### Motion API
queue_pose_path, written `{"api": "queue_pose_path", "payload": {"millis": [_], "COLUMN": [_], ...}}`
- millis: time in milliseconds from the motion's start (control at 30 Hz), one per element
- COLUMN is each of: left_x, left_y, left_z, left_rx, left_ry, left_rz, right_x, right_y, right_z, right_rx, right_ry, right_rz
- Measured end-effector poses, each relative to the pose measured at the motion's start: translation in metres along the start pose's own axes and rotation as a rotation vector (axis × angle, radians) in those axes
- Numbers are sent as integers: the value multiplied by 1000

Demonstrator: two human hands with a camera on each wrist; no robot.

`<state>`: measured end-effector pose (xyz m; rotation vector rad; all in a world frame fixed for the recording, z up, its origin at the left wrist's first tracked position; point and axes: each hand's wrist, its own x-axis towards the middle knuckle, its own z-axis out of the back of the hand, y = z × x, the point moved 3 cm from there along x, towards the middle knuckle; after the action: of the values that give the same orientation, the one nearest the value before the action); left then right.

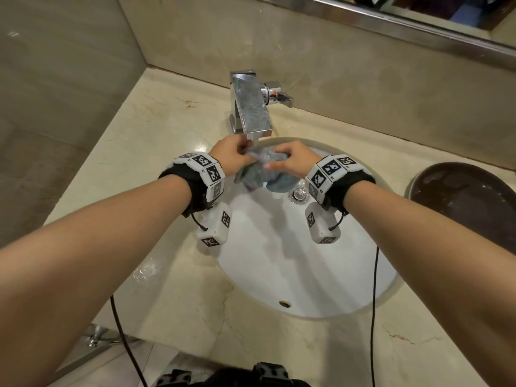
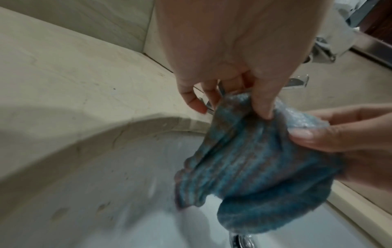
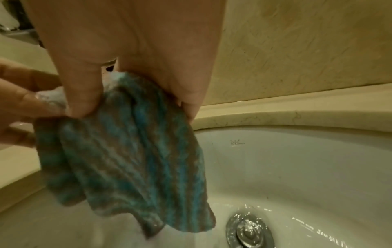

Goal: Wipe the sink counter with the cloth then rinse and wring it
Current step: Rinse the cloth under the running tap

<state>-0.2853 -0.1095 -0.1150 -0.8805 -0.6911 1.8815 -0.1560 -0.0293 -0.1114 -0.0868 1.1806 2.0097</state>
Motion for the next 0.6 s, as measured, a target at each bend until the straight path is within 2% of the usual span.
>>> {"api": "queue_pose_path", "payload": {"millis": [133, 233, 300, 400, 500, 600], "left_x": [-2, -3, -3, -3, -3, -3], "left_y": [-6, -11, -11, -7, -2, 2], "left_z": [-6, -8, -8, -7, -7, -6], "left_rx": [-55, -74, -46, -30, -5, 57], "left_ry": [81, 83, 81, 90, 151, 213], "left_rz": [-39, -52, -54, -5, 73, 92], "right_x": [1, 4, 4, 4, 3, 3], "right_y": [5, 9, 10, 12, 15, 16], "right_z": [-4, -7, -9, -9, -8, -8], "right_rx": [-60, -51, -134, -187, -123, 40], "right_ry": [21, 53, 77, 58, 63, 41], "right_rz": [-35, -28, -18, -45, -98, -123]}}
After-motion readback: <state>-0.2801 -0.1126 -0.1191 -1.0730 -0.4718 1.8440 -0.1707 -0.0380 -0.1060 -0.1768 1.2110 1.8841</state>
